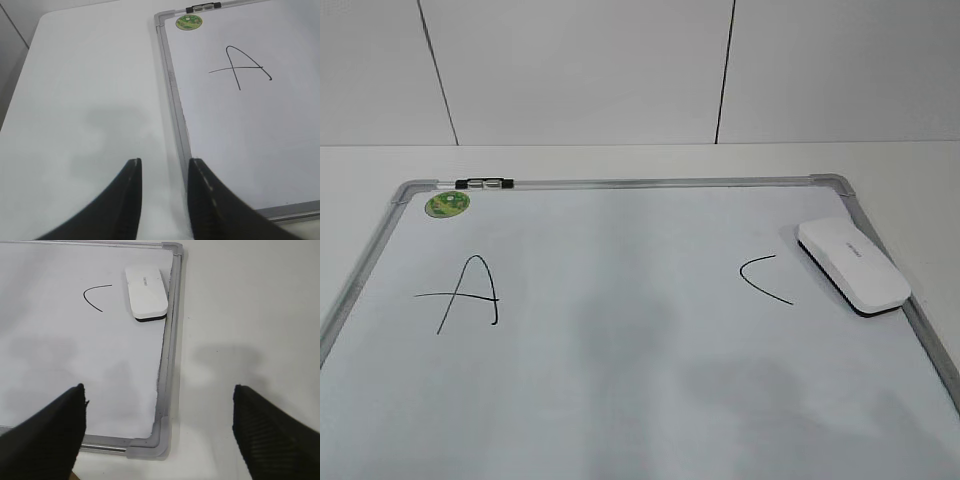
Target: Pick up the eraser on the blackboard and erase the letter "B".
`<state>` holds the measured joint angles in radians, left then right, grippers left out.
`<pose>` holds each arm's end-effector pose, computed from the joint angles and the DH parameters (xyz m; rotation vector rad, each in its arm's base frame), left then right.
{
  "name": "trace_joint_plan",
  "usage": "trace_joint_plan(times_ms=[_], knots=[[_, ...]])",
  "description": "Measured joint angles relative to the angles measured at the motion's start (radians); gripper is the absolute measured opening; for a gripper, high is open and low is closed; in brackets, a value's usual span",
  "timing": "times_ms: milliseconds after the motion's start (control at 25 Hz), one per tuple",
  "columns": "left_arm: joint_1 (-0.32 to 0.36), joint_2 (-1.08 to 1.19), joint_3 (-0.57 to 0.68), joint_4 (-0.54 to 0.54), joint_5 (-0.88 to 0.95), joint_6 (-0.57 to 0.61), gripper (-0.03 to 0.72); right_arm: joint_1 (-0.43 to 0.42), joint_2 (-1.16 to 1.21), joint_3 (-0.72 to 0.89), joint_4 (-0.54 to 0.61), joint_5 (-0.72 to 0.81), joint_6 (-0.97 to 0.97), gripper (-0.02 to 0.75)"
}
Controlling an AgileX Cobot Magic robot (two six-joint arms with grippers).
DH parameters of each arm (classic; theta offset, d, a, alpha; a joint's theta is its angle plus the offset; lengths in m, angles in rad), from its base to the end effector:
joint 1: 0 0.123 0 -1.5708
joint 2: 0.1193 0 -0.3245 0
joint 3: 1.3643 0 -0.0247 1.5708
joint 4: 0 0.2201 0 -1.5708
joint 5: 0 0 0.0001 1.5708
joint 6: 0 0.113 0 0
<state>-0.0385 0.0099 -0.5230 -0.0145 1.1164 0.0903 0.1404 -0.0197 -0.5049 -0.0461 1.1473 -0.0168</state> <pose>-0.0559 0.0007 0.2537 0.1356 2.0824 0.0140 -0.0586 -0.0131 0.2442 -0.1601 2.0993 0.0185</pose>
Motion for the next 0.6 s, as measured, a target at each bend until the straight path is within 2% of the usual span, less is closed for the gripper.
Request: trace_joint_plan(times_ms=[600], knots=[[0.000, 0.000, 0.000, -0.004, 0.000, 0.000, 0.238, 0.000, 0.000, 0.000, 0.000, 0.000, 0.000, 0.734]])
